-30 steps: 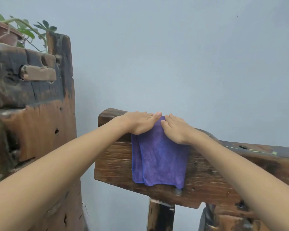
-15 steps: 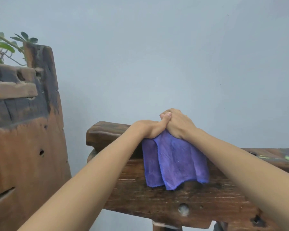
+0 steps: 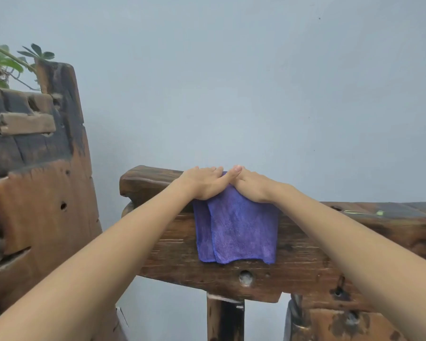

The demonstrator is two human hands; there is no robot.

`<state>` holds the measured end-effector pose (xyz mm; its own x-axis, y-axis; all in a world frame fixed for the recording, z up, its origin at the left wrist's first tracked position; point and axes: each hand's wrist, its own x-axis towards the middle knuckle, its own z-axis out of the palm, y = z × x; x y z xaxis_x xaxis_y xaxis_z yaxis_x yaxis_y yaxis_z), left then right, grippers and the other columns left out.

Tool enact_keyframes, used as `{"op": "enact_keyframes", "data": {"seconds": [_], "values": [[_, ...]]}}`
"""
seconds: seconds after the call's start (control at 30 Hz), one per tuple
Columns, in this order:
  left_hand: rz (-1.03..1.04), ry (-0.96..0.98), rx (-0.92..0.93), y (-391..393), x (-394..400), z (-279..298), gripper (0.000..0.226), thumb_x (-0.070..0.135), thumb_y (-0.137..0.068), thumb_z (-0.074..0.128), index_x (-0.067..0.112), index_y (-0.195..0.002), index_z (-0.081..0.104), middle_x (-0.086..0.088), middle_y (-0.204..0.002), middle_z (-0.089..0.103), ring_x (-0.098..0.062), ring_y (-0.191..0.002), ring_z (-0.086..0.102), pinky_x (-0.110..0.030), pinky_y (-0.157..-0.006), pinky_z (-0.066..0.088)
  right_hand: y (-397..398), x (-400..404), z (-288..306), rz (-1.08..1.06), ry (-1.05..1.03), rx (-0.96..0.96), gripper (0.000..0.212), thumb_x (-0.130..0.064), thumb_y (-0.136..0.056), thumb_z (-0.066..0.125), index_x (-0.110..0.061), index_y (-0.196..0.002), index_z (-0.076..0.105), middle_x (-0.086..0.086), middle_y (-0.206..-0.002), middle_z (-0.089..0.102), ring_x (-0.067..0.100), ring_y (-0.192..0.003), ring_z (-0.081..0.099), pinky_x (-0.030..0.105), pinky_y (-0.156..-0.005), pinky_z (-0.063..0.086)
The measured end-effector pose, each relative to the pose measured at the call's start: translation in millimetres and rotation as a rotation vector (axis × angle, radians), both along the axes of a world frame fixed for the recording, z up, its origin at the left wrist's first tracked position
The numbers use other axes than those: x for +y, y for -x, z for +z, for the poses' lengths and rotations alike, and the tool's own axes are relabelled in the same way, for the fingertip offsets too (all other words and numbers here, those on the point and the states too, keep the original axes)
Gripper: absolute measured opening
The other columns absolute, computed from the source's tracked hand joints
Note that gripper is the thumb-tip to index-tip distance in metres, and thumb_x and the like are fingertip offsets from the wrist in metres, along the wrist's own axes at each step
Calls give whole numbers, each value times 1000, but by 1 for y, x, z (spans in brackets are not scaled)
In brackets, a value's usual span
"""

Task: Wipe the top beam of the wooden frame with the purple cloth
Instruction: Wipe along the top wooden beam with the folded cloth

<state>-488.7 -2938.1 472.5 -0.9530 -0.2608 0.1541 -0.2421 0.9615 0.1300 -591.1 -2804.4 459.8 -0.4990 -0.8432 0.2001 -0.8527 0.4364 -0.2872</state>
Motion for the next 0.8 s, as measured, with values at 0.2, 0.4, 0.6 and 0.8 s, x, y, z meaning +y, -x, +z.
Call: {"op": "enact_keyframes", "data": {"seconds": [0.2,0.4,0.6,0.8], "values": [[-77,86,13,-13,23,-11,75,70,-97,2,34,-161,16,7,-171,13,-9,-157,8,-42,-127,7,-8,47,-17,-70,-59,85,71,-60,-105,9,-18,-158,31,8,-160,43,31,-144,44,47,-118,31],[-151,170,6,-14,40,-19,65,61,-102,5,35,-161,15,8,-171,3,-10,-157,0,-41,-126,7,-22,75,-22,-68,-135,290,75,-64,-99,27,-9,-148,43,11,-146,55,28,-135,51,42,-119,29],[-167,100,-33,3,39,-14,65,61,-100,-4,42,-159,16,11,-171,3,-11,-157,-3,-46,-127,2,-18,58,-11,-124,-127,244,61,-43,-102,14,-14,-139,51,13,-138,60,37,-127,55,48,-109,41],[-90,89,-52,32,50,-15,78,73,-90,-10,48,-156,25,12,-171,8,-12,-157,-2,-49,-126,-1,13,49,-2,-39,-178,73,55,-34,-104,18,-36,-156,38,-1,-161,43,27,-144,44,44,-116,35]]}}
